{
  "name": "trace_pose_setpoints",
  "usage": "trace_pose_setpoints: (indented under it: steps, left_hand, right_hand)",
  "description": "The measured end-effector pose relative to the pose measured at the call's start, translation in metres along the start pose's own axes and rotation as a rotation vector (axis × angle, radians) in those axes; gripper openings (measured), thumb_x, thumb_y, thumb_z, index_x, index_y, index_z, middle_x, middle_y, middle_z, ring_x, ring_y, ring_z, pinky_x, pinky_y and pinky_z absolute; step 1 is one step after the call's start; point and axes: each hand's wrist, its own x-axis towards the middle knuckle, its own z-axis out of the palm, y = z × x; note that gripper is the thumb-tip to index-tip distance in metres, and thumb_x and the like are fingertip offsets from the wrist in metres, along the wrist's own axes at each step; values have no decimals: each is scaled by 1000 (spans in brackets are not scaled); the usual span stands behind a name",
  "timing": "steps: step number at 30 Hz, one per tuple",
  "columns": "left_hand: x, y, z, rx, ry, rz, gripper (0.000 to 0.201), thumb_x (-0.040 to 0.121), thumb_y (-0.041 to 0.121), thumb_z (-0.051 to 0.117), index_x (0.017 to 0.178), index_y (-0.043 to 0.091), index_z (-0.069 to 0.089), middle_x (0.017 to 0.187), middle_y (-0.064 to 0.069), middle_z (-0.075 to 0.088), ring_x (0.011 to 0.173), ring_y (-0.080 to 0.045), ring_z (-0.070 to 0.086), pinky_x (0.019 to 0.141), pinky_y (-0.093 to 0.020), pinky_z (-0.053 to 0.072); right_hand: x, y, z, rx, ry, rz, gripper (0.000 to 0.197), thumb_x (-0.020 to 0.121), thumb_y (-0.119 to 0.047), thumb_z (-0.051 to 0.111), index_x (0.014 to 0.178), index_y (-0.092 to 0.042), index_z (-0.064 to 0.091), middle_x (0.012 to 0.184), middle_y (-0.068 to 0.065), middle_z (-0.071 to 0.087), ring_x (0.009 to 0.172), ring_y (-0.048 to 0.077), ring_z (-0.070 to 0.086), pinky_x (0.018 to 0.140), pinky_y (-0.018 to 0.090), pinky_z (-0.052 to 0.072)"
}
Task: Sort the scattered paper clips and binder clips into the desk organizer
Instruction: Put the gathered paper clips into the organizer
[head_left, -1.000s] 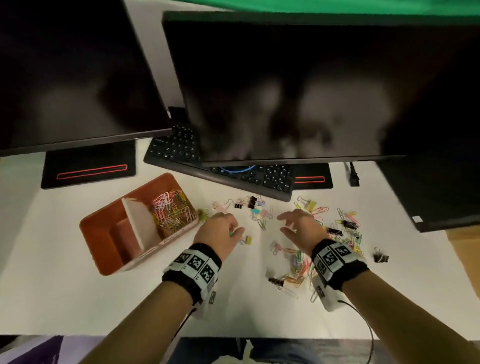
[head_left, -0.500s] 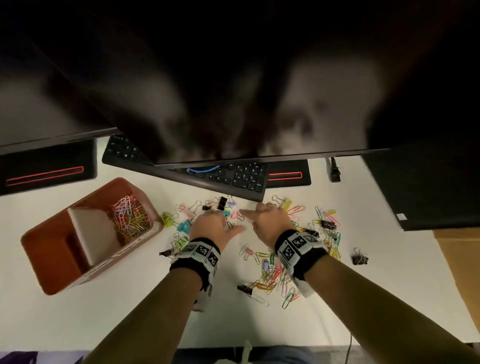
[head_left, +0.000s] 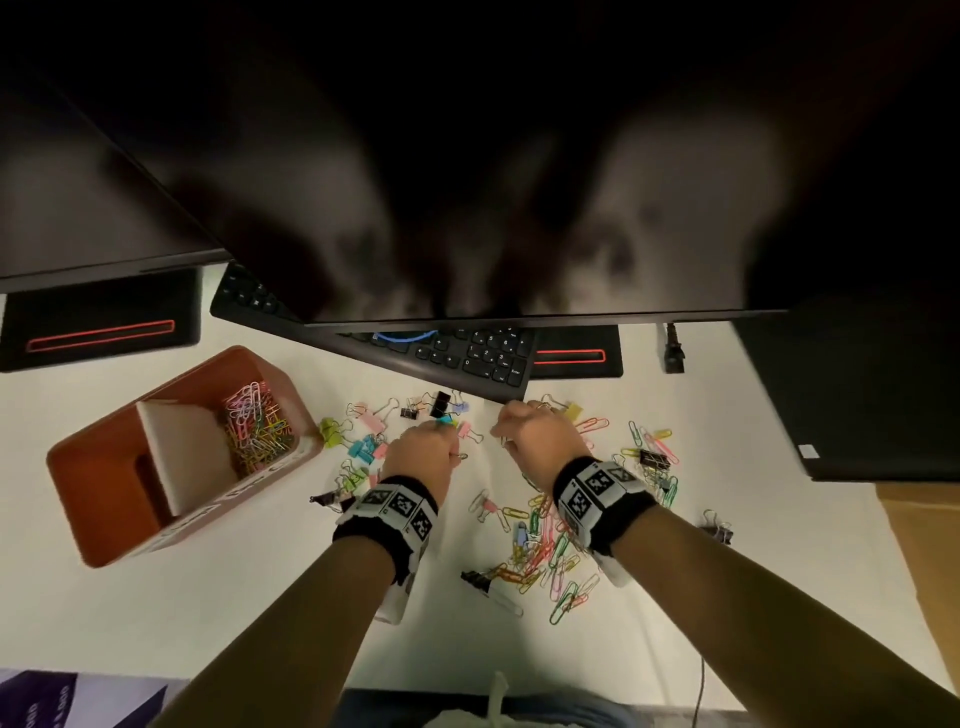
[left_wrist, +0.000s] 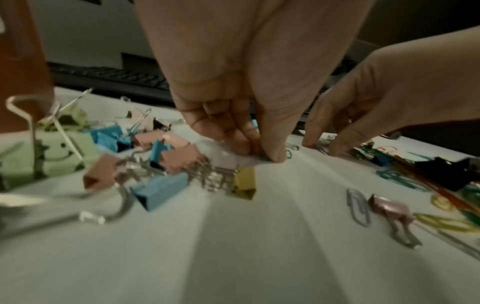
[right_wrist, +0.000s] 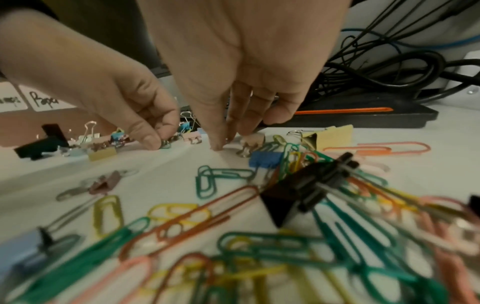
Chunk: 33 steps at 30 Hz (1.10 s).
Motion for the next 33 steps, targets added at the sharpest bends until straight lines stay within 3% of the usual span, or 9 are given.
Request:
trace_pose_setpoints:
  steps: [5,11,14,19,22,26,31,33]
  left_hand:
    - [-10,3,2,-152,-52,63,12,87,14,58,98,10,60,96,-7,61,87,-21,58,75,-27,45]
    - [-25,11,25,-189,-92,41,9,87,15,58,95,12,58,97,-3,60,89,-15,64,78,-30,51]
    - [-25,14,32,-158,-91,5,18,86,20,61,103,13,58,98,-3,63,93,-20,60,82,-32,49]
    - [-18,18,35,-148,-112,52,17,83,26,65,93,12,66,98,-6,59,92,-23,57,84,-36,49]
    - [-17,13,33,-173,-67,40,14,82,26,66,89,14,64,90,0,56,87,-21,57,80,-35,50]
    - [-21,5,30,-154,-35,50,13,86,15,60,98,11,60,95,-3,58,89,-20,58,80,-32,50]
    - [-25,8,34,-121,-25,48,12,86,16,59,98,12,60,96,-3,60,86,-18,56,79,-30,49]
    - [-24,10,33,-111,-33,49,12,87,17,58,97,12,61,99,-4,59,89,-20,57,81,-32,50]
  right_hand:
    - [0,2,0,-57,-22,-36,20,88,-9,49,97,-17,65,98,3,62,93,26,58,76,33,49]
    - [-3,-1,-5,-14,-93,5,22,89,-15,45,99,-18,65,102,4,62,94,25,59,81,37,50]
    - [-7,-5,-6,-17,-144,38,21,88,-15,46,99,-14,65,103,7,59,95,28,58,80,39,51]
    - [-13,-7,-10,15,-220,84,19,85,-11,50,97,-7,63,105,11,59,96,30,58,81,37,49]
    - [-22,1,-8,148,-184,69,17,83,-6,51,96,-8,61,103,11,62,95,28,58,83,36,49]
    - [-51,16,-1,248,-87,44,32,87,-6,51,117,-15,60,116,7,58,99,25,60,88,30,49]
    - [-90,29,10,248,-49,-30,18,87,-9,56,99,-16,67,104,1,59,84,17,61,79,34,55]
    - [-99,31,15,232,-37,-77,15,86,-9,59,94,-17,69,102,0,60,85,16,62,76,33,56]
